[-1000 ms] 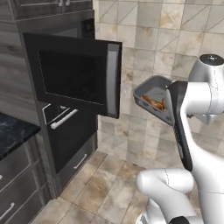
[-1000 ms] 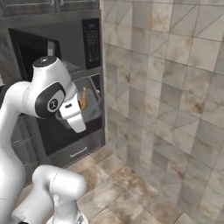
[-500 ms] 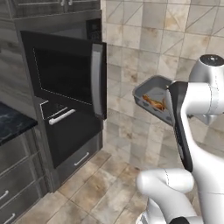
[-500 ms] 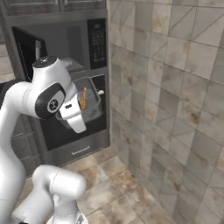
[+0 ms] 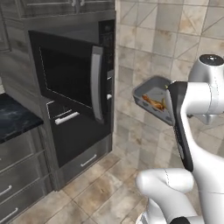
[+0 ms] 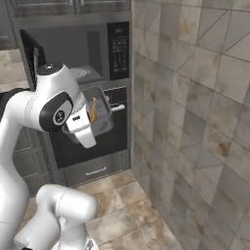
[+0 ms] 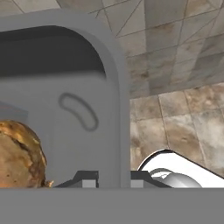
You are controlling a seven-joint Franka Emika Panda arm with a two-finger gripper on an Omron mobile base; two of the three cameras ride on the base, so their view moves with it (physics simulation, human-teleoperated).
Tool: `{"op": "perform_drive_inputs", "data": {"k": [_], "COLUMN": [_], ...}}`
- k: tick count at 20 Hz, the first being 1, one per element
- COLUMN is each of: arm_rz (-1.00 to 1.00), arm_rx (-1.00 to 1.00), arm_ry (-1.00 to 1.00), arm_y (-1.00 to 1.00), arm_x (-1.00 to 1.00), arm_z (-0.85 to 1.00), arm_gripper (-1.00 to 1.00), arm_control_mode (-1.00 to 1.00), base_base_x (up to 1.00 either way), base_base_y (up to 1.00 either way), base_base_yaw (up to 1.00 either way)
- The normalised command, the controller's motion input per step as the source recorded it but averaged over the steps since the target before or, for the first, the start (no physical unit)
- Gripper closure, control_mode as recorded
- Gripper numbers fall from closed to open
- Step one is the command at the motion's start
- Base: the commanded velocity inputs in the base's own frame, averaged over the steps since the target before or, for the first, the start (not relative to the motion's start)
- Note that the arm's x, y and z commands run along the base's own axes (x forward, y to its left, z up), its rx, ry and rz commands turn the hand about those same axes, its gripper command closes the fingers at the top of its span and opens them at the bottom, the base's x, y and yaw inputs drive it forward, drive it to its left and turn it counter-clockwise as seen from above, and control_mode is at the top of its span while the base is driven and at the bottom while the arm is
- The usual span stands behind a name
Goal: Place the tupperware containing the chicken drumstick and onion meal in the microwave. Close the microwave door and press the start button to reheat the meal.
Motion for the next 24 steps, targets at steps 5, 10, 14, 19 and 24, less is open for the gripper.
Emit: {"op": "perform_drive_inputs", "data": {"k": [5,10,14,19,24], "arm_rz": [0.00,0.00,0.00,0.00,0.00], "arm_rx": [0.00,0.00,0.00,0.00,0.00], "arm_ry": [0.00,0.00,0.00,0.00,0.00], "arm_y": [0.00,0.00,0.00,0.00,0.00], "arm_x": [0.00,0.00,0.00,0.00,0.00], "arm_z": [0.00,0.00,0.00,0.00,0.00], "arm_gripper": [1.00,1.00,1.00,1.00,1.00], "arm_control_mode": [1.00,1.00,1.00,1.00,1.00], "base_base_x": [0.52,0.49,0.49,0.48,0.49], "base_base_y": [-0.29,-0.36,-0.19,-0.01,-0.03], "base_base_yaw": [0.25,0.23,0.25,0.28,0.28]}}
